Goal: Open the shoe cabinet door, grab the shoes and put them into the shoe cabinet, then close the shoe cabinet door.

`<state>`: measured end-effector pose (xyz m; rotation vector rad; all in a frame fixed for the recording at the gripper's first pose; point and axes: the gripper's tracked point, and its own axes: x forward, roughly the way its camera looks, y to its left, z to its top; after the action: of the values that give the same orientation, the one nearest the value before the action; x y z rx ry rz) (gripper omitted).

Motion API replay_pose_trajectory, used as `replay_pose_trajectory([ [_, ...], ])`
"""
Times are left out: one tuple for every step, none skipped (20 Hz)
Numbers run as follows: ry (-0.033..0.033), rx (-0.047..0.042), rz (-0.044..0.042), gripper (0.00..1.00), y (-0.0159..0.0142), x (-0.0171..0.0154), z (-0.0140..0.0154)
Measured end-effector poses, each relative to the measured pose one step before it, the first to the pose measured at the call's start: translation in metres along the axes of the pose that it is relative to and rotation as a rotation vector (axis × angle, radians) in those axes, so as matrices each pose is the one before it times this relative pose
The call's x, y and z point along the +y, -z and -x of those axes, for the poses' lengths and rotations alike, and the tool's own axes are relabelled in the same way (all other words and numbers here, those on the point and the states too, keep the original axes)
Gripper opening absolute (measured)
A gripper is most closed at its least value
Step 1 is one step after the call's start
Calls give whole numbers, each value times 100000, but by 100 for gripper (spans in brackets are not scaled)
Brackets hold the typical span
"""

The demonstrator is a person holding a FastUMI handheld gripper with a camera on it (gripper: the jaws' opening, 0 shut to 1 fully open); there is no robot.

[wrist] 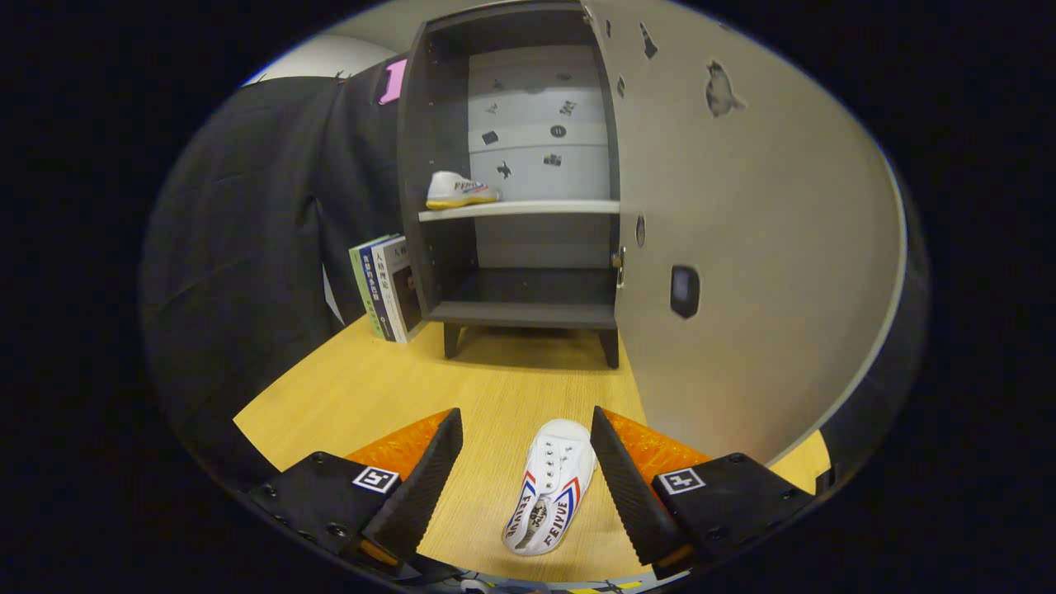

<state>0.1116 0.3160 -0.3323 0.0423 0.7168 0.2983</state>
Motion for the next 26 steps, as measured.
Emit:
replay_pose_trajectory([
  [-181,3442,-219,98,1191,-10,-1043],
  [-140,2815,173,98,939,7,-951],
  [521,3057,831,98,842,-172,-934],
  [737,3065,641,97,1075,-127,-1054],
  [434,2478,742,97,704,-117,-762],
  [-528,2677,605,98,666,285,-884],
  [-882,2680,268,97,639,214,-824],
  [-468,3019,722,97,683,167,-523],
  [474,3494,1393,96,846,-57,-651],
  [1127,2981,1128,96,619,-112,-590],
  [1048,2896,523,96,629,-202,-636],
  [282,2817,-624,96,708,70,-597],
  [-438,2237,-373,92,510,204,-398],
  [1418,918,1263,90,327,-225,-368],
  [3704,-268,2407,82,156,-669,-542],
  [3129,106,1231,74,75,-526,4],
  [-172,-519,260,66,-81,95,-97],
  [321,178,1489,58,72,15,-3],
  [155,954,3973,58,201,35,-47],
  [442,14,3713,58,-15,71,-68],
  [199,868,4594,50,77,-7,79],
  [-965,-1300,2093,42,-434,342,-47],
  [100,-601,758,34,180,-216,-160],
  [-1028,-1835,1524,26,-152,454,219],
  [2459,331,-3909,15,403,276,-364],
  [-1498,-277,-219,1,-96,74,831],
])
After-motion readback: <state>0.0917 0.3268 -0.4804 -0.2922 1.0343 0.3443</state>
